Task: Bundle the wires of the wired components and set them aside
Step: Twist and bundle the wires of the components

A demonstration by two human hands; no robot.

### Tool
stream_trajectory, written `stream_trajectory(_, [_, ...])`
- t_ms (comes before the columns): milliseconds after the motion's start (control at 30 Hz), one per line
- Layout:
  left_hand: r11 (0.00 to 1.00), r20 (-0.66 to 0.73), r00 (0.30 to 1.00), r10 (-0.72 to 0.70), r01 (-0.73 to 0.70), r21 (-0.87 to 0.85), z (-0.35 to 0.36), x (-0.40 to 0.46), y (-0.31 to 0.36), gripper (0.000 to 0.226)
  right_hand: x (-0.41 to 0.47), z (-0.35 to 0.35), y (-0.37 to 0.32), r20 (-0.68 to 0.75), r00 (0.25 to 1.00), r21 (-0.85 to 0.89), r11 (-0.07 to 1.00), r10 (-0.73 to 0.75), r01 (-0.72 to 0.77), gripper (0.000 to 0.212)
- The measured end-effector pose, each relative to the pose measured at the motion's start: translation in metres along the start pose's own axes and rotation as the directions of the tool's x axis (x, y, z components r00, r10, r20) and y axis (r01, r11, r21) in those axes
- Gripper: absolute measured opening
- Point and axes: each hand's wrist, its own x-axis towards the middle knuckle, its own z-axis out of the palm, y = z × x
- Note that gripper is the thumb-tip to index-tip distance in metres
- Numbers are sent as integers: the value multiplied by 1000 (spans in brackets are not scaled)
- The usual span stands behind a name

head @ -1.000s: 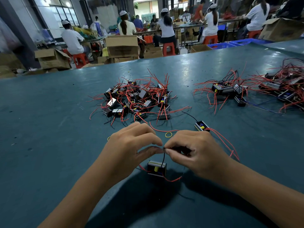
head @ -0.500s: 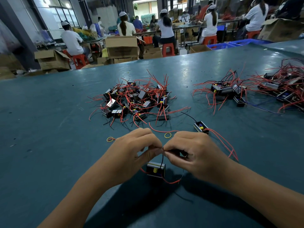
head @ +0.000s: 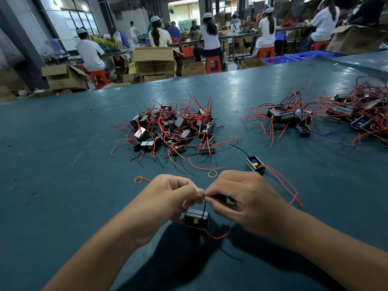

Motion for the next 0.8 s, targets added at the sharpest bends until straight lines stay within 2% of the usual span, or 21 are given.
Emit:
stream_trajectory(200, [976,27,987,-159,161,-149,3,1,-1,34,0,3,0,4,1000,-27,999,-23,23,8])
stream_trajectory(333, [971,-37,982,-183,175,-163,9,0,-1,28,-1,3,1,14,1000,-35,999,-13,14,9])
stream_trajectory(400, [991,-132,986,-102,90,-97,11,-1,0,29,-1,3,0,-6,1000,0,1000,28,-28,7])
stream_trajectory(467, [998,-217,975,52,-45,34,11,-2,2,28,-1,3,1,-38,993,70,992,111,-108,4])
stream_trajectory(567, [950,-254,929,271,-214,229,11,-7,5,19,-1,4,6,-66,969,154,962,237,-224,7])
stream_trajectory(700, [818,-212,885,414,-260,513,14,-12,5,11,-1,5,9,-99,948,170,944,302,-283,9])
stream_trajectory(800, [747,-196,851,486,-289,599,14,-13,2,14,-1,5,9,-105,943,177,939,315,-294,10])
